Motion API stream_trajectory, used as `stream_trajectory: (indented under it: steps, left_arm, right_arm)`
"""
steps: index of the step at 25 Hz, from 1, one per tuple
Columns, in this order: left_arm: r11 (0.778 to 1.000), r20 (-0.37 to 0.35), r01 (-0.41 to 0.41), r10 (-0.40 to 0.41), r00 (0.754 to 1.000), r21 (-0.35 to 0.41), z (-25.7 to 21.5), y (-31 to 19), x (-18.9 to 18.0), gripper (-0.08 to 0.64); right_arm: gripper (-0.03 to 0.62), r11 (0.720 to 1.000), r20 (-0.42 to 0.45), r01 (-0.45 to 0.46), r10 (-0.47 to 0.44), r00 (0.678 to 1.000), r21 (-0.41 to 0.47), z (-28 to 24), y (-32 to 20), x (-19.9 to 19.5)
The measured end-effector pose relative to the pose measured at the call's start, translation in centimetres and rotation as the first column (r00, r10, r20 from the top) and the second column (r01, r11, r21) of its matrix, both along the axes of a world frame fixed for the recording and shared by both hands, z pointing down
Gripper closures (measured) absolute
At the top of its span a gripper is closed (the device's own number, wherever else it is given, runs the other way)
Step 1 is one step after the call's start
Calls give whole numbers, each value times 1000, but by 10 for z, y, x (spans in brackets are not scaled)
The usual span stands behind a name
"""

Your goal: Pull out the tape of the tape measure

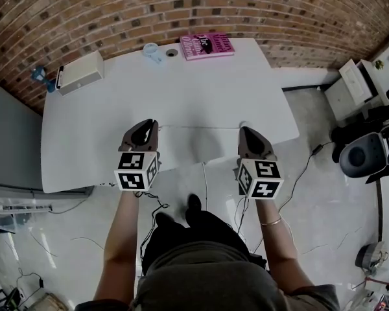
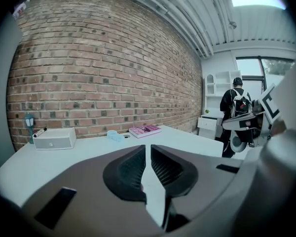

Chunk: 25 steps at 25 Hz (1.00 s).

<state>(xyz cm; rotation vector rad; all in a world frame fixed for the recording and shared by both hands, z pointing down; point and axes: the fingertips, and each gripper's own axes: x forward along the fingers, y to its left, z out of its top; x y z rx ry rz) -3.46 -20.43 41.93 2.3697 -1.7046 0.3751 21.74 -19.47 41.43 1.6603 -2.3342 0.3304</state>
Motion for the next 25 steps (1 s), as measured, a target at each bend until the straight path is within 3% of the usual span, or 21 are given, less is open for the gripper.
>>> stream_trajectory:
  steps: [8,25]
  left_arm:
    - [999,-44,4,-3,999,33,-10,14,4,514]
    - [998,-51,13,-10,999,57,-13,14,9,514]
  right_arm:
    - [588,1000,31,12,-13,999,14,-3,7,-3]
    - [592,998,32,20,-22,999,67,-12,3,-5]
